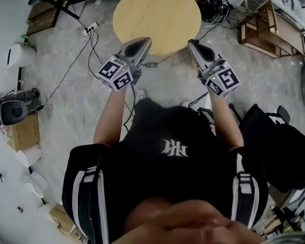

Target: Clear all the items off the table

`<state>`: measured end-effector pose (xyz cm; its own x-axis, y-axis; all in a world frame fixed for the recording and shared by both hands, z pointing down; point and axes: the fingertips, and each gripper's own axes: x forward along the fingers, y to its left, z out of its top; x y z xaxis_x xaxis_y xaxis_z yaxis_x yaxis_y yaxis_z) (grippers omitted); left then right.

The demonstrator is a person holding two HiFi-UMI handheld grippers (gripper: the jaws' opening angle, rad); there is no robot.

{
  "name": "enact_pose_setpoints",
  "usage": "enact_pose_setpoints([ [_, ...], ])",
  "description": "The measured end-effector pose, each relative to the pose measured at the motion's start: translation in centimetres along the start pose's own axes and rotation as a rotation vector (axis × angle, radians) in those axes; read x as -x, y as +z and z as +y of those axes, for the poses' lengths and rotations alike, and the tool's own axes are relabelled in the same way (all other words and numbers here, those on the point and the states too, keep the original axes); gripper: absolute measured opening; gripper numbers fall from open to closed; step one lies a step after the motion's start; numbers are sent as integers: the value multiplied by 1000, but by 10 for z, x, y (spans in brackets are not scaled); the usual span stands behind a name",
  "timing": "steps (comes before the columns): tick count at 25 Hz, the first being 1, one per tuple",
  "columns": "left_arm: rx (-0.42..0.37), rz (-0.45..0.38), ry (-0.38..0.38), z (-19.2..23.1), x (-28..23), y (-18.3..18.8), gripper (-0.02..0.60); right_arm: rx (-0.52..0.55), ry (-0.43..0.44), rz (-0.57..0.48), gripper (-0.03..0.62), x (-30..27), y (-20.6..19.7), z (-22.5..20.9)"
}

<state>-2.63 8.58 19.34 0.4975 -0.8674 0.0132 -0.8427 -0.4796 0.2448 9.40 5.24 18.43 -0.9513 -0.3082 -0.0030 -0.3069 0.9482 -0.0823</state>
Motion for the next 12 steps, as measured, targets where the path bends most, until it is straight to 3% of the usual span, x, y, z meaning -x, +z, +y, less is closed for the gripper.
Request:
enact_pose_setpoints([
  [6, 48, -8, -127, 42, 62, 8, 12, -79, -92, 45, 2, -51, -24, 39],
  [12, 2, 101, -258, 75, 92, -9, 12, -159, -147, 40, 2, -107, -38, 74],
])
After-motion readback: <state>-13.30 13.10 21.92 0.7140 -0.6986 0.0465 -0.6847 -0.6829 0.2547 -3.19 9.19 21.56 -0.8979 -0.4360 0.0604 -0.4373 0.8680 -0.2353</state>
